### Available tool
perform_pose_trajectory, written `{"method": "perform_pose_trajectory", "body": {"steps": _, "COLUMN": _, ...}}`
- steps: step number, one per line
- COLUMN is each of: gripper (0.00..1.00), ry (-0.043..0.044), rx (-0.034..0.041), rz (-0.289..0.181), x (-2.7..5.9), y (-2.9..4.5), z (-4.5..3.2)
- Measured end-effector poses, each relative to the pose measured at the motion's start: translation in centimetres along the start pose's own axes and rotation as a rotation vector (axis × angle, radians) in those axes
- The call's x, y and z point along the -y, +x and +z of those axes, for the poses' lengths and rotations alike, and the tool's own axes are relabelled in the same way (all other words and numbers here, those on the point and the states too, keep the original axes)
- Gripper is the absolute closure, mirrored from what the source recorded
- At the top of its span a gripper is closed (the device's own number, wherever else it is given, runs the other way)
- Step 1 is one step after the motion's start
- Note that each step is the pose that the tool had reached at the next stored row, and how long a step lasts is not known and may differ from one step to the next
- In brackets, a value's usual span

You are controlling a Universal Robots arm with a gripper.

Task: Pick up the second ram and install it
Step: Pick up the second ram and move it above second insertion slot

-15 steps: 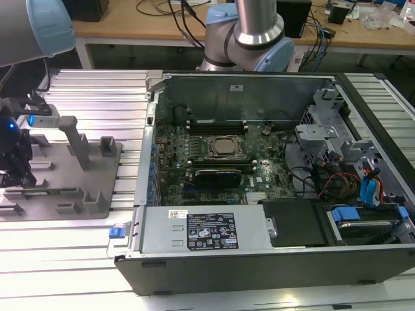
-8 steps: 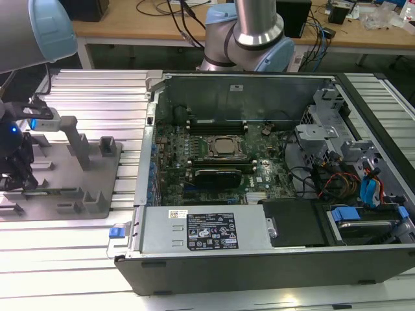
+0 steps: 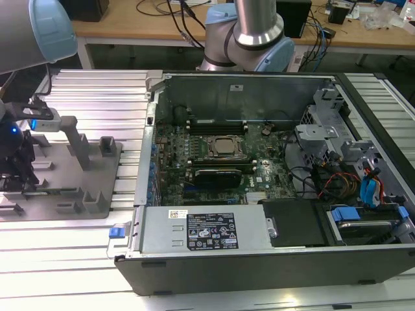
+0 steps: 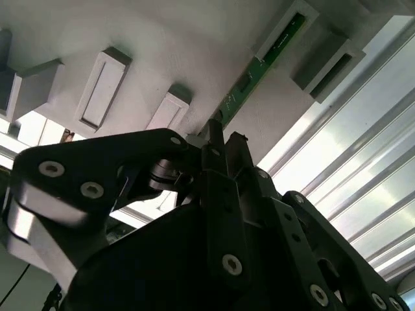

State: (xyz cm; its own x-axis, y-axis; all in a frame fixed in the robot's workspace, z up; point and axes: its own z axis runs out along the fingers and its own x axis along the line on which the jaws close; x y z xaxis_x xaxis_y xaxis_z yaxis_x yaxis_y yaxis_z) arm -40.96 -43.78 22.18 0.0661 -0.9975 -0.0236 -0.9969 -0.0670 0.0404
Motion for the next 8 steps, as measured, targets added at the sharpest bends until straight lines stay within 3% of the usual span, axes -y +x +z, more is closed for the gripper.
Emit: {"method": "perform_pose_trajectory", "body": {"steps": 8, "gripper": 0.78, "ry": -0.0005, "rx": -0.0011, "rz": -0.009, "x": -0.04, "y": 0.04, "z": 1.15}}
